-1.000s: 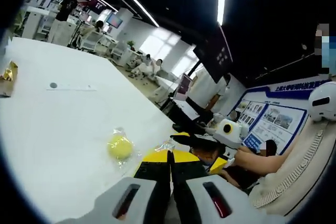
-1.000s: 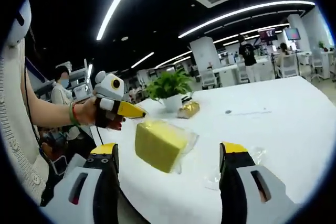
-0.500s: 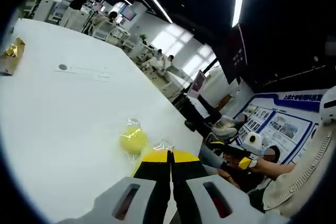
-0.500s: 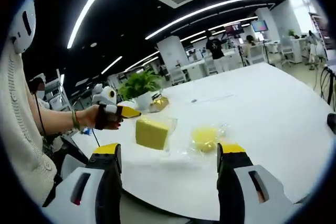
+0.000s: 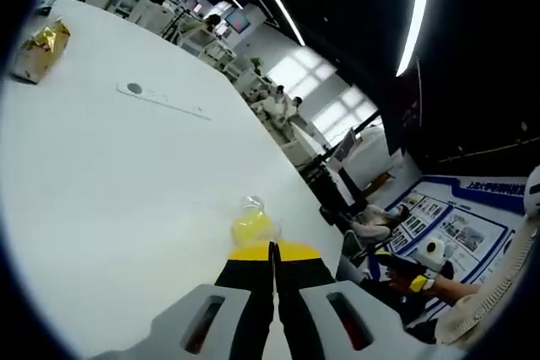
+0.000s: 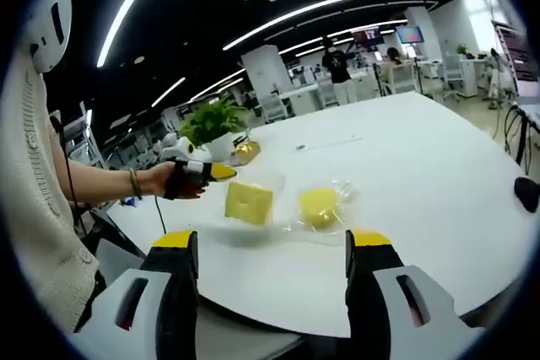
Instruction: Compare the silicone blocks by pressing each to a similar depth, holding the contact briefly, and releasing to observe deformation and rebound differences across the visible hardness samples.
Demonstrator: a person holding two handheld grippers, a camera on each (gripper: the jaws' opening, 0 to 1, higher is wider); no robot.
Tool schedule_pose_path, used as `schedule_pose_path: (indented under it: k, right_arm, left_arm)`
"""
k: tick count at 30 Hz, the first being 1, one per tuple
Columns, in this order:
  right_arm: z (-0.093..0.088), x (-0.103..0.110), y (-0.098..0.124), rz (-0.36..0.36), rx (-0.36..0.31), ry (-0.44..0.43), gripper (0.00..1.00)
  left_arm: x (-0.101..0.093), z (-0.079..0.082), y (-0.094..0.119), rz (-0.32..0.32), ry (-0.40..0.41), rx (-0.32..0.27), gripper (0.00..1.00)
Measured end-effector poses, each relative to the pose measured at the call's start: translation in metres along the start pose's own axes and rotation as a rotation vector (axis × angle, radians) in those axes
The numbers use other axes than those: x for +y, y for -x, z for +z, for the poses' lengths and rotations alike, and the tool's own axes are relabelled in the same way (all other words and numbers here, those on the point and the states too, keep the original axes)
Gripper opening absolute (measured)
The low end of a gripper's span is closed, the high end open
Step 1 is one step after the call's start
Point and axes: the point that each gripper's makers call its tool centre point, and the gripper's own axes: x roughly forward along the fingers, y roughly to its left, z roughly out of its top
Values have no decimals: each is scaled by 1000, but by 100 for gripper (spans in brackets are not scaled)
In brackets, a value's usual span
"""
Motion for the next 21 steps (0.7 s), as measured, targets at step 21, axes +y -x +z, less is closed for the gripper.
schedule_pose_path:
  k: [21]
  right_arm:
    - [-17, 0, -31, 15, 121, -28, 63]
  left_arm:
    - [100, 2, -8, 118, 61, 28, 0]
